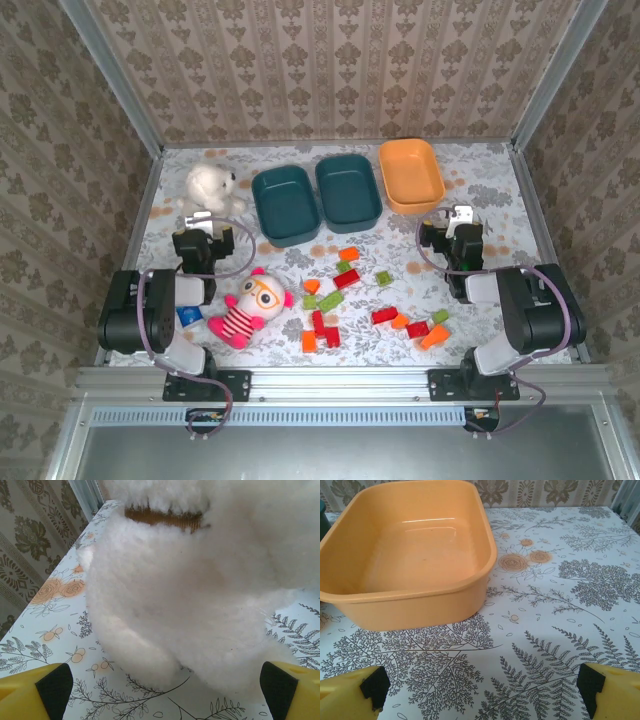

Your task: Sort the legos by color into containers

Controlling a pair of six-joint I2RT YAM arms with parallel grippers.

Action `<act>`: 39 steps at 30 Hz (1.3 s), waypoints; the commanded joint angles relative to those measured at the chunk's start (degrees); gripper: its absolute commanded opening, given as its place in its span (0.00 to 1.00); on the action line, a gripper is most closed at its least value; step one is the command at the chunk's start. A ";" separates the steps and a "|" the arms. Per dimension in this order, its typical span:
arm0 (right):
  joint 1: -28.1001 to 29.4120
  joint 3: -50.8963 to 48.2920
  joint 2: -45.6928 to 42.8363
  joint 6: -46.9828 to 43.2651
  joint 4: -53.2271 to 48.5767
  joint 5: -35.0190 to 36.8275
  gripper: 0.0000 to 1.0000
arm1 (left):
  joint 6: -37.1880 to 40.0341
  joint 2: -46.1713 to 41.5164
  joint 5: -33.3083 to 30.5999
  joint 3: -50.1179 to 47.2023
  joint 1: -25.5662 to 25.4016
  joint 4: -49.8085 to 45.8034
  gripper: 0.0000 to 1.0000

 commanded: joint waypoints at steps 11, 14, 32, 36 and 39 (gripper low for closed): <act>-0.24 1.03 -0.41 0.24 -0.04 -1.04 1.00 | -0.75 -0.06 -0.63 0.76 -0.22 2.33 1.00; -0.29 1.03 -0.43 0.29 0.02 -1.04 1.00 | -0.75 -0.03 -0.56 0.76 -0.22 2.33 1.00; 0.71 7.86 -11.61 1.31 -19.19 5.44 1.00 | 0.74 -16.48 -10.70 -0.20 -4.69 -7.77 1.00; 2.94 14.34 -23.57 -0.70 -28.00 9.58 1.00 | 3.78 -28.72 -15.72 5.69 -10.74 -19.57 1.00; 4.55 25.46 -28.87 0.06 -41.26 10.98 1.00 | 4.80 -34.12 -18.30 11.69 -15.10 -25.40 1.00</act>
